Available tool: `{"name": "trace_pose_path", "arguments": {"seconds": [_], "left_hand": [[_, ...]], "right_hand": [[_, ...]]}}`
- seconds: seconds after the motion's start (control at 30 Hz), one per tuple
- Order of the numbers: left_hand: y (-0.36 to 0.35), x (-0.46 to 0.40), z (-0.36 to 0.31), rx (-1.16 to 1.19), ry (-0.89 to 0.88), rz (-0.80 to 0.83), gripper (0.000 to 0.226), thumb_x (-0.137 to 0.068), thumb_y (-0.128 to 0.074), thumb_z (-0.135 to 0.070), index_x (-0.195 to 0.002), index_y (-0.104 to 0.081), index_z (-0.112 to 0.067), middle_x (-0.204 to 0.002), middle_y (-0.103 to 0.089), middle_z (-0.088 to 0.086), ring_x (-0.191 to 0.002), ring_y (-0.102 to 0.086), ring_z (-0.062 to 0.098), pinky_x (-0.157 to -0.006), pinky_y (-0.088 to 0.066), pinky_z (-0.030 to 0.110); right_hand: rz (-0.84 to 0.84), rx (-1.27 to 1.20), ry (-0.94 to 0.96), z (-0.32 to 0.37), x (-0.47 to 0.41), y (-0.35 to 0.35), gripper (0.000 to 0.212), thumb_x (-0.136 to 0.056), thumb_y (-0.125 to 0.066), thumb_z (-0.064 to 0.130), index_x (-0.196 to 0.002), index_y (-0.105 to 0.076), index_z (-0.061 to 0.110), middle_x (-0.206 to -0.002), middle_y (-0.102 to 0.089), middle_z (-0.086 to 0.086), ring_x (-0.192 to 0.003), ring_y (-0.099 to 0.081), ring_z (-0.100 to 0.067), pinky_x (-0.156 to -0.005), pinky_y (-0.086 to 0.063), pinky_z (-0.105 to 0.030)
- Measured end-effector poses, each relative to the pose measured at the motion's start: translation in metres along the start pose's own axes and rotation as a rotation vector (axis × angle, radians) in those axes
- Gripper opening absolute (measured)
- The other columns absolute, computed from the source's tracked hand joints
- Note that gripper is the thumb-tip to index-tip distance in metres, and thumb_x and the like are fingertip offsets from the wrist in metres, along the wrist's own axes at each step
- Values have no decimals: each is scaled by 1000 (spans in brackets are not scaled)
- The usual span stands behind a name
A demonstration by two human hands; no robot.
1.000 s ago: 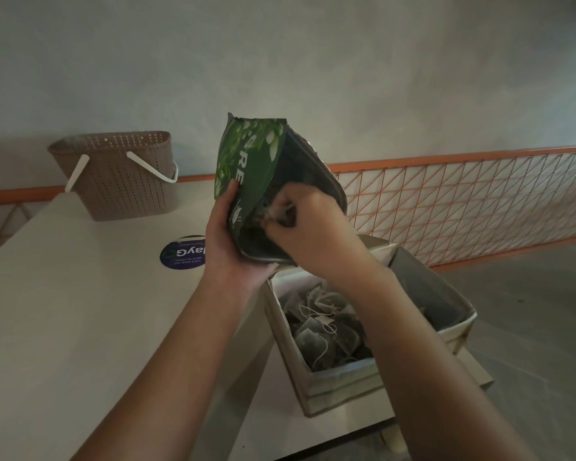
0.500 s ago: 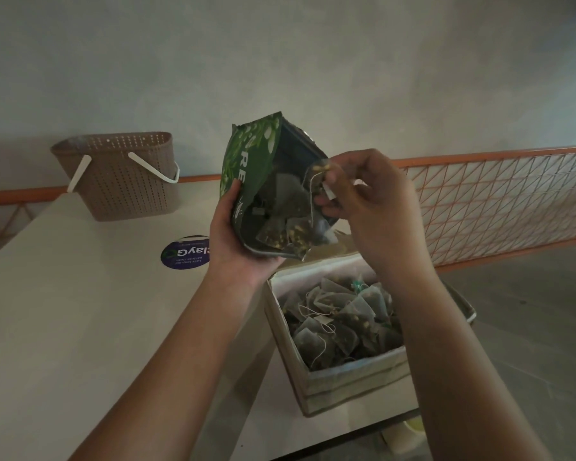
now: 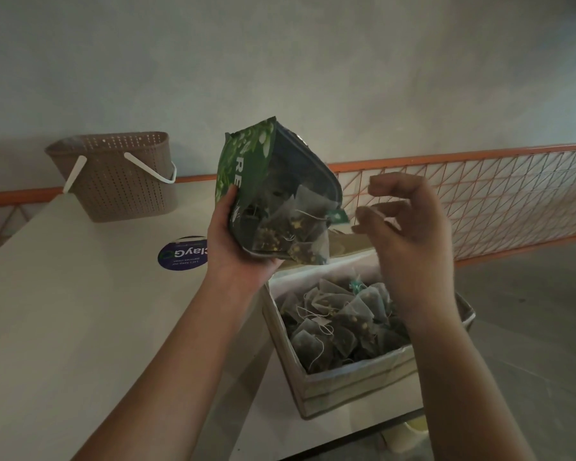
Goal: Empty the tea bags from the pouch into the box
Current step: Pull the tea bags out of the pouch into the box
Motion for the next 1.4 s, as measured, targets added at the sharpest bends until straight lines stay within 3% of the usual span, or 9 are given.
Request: {"name": "trace_pose_path", "arguments": {"seconds": [0.23, 0.37, 0.63, 0.77, 0.87, 0.97, 1.1, 1.23, 1.4], "left_hand": [[-3, 0, 4, -30, -24, 17, 60, -91, -56, -56, -142, -59, -24, -142, -62, 10, -131, -57, 37, -114, -40, 52], [-7, 2, 10, -17, 1, 51, 64, -94, -52, -56, -144, -56, -17, -144, -58, 15, -133, -55, 37, -101, -53, 50], [-1, -1, 3, 30, 4, 19, 60, -91, -60, -52, -141, -60, -20, -146, -58, 8, -136, -53, 30, -115, -40, 46], [-1, -2, -1, 30, 9, 50, 63, -89, -60, -53, -143, -58, -21, -148, -56, 8, -139, -49, 32, -117, -36, 48], [-2, -1, -1, 24, 12, 59, 63, -87, -62, -52, -142, -59, -21, -149, -55, 9, -139, -49, 34, -118, -34, 51], [-4, -1, 2, 38, -5, 44, 62, -84, -65, -49, -139, -62, -20, -149, -55, 10, -141, -47, 33, -118, -34, 51], [-3, 0, 4, 35, -8, 46, 63, -91, -58, -53, -145, -56, -19, -155, -48, 8, -145, -41, 29, -118, -34, 47], [4, -2, 3, 8, 7, 43, 65, -92, -56, -55, -147, -54, -19, -155, -47, 9, -145, -42, 31, -118, -33, 50], [4, -2, 1, 23, -18, 36, 60, -92, -57, -53, -142, -59, -20, -146, -58, 11, -138, -51, 33, -117, -36, 50]], "right_hand": [[86, 101, -60, -13, 14, 1, 5, -92, -62, 18, -97, -63, 19, -86, -68, 8, -77, -65, -5, -67, -53, -19], [147, 327, -110, -28, 28, -20, 54, -70, -78, 53, -109, -51, 31, -108, -58, 11, -96, -61, -7, -74, -54, -24], [98, 210, -101, -21, 29, -9, 26, -82, -68, 9, -98, -54, 24, -79, -62, 19, -64, -59, 1, -57, -46, -15], [316, 718, -153, -33, 28, -5, 17, -82, -66, 30, -96, -58, 33, -106, -51, 15, -107, -49, -10, -96, -43, -45], [332, 598, -217, -27, 26, -10, 30, -78, -62, 31, -106, -53, 38, -120, -37, 13, -124, -35, -16, -108, -32, -51], [208, 312, -138, -16, 24, -16, 33, -74, -57, 36, -106, -51, 40, -117, -40, 15, -117, -45, -14, -100, -44, -43], [232, 402, -72, -25, 22, -25, 47, -85, -66, 44, -129, -49, 39, -120, -45, 9, -105, -55, -11, -85, -53, -28], [226, 389, -50, -32, 24, -26, 16, -85, -71, 21, -96, -64, 32, -96, -63, 10, -80, -61, -3, -67, -46, -13], [151, 94, -124, -29, 22, -16, 20, -85, -62, 0, -91, -57, 18, -88, -67, -2, -82, -67, -17, -72, -56, -27]]}}
Point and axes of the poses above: each hand's wrist, its own x-axis away from the middle knuckle, its own y-axis out of the back of the hand, z = x × y, the point moved 3 cm from there along -x, towards the middle knuckle
